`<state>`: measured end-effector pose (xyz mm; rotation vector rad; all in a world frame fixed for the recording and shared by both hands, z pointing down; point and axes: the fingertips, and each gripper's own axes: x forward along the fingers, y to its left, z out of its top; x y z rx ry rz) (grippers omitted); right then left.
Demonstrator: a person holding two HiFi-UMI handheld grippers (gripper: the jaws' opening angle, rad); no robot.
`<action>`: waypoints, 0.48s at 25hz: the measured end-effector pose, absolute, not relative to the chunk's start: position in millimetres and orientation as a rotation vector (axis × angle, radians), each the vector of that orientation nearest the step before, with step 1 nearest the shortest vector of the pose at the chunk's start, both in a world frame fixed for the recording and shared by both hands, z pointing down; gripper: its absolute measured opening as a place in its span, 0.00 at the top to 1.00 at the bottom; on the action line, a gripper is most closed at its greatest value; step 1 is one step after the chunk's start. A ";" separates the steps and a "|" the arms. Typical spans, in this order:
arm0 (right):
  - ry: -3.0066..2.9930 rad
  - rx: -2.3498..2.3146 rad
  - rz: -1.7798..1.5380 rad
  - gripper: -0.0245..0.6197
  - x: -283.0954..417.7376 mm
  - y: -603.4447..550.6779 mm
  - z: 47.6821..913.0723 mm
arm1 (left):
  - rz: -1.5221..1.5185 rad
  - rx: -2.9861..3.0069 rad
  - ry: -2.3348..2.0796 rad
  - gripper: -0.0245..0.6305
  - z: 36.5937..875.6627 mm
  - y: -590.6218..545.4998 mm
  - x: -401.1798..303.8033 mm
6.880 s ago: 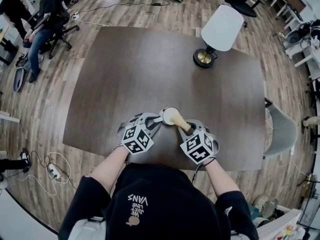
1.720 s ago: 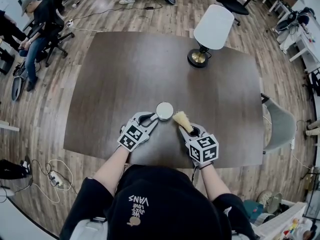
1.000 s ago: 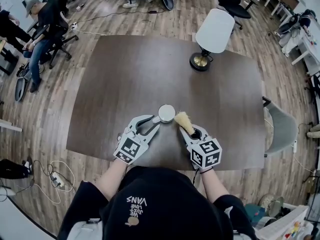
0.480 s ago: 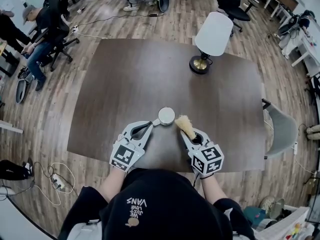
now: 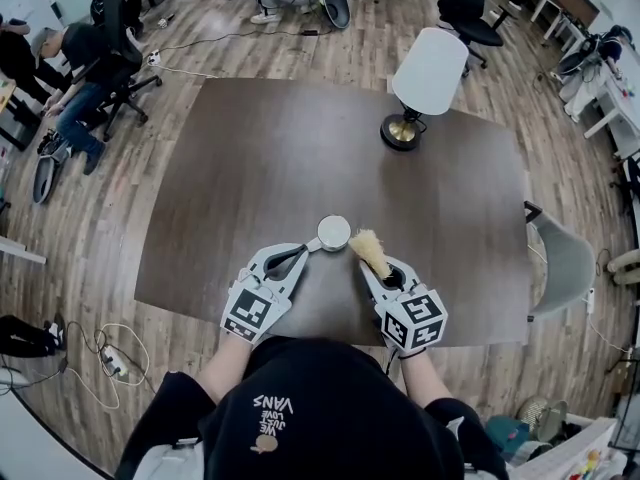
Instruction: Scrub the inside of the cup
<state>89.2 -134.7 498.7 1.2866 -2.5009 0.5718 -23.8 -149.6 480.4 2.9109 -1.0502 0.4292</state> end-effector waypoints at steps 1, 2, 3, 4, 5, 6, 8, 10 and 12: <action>-2.499 1.285 0.570 0.84 89.0 -134.8 499.3 | 0.427 2.910 -1.051 0.95 480.6 -149.8 -23.7; -2.496 1.283 0.569 0.84 88.9 -134.8 499.7 | 0.426 2.909 -1.051 0.95 480.5 -149.9 -23.5; -2.494 1.282 0.569 0.84 88.8 -134.6 500.0 | 0.426 2.909 -1.051 0.95 480.3 -149.9 -23.3; -2.492 1.282 0.571 0.85 88.9 -134.4 500.1 | 0.426 2.909 -1.052 0.95 479.8 -149.7 -23.1; -2.490 1.283 0.573 0.84 89.1 -134.3 500.1 | 0.426 2.909 -1.053 0.95 479.3 -149.3 -23.0; -2.489 1.286 0.574 0.85 89.4 -134.3 500.1 | 0.426 2.908 -1.054 0.95 478.7 -148.9 -22.8; -2.485 1.290 0.576 0.85 89.2 -134.6 500.1 | 0.425 2.909 -1.052 0.95 477.7 -147.6 -22.8; -2.482 1.292 0.571 0.85 88.1 -135.4 499.8 | 0.422 2.909 -1.051 0.95 476.9 -146.6 -23.3; -2.483 1.293 0.567 0.85 86.7 -135.9 499.3 | 0.420 2.908 -1.053 0.95 476.6 -145.6 -23.7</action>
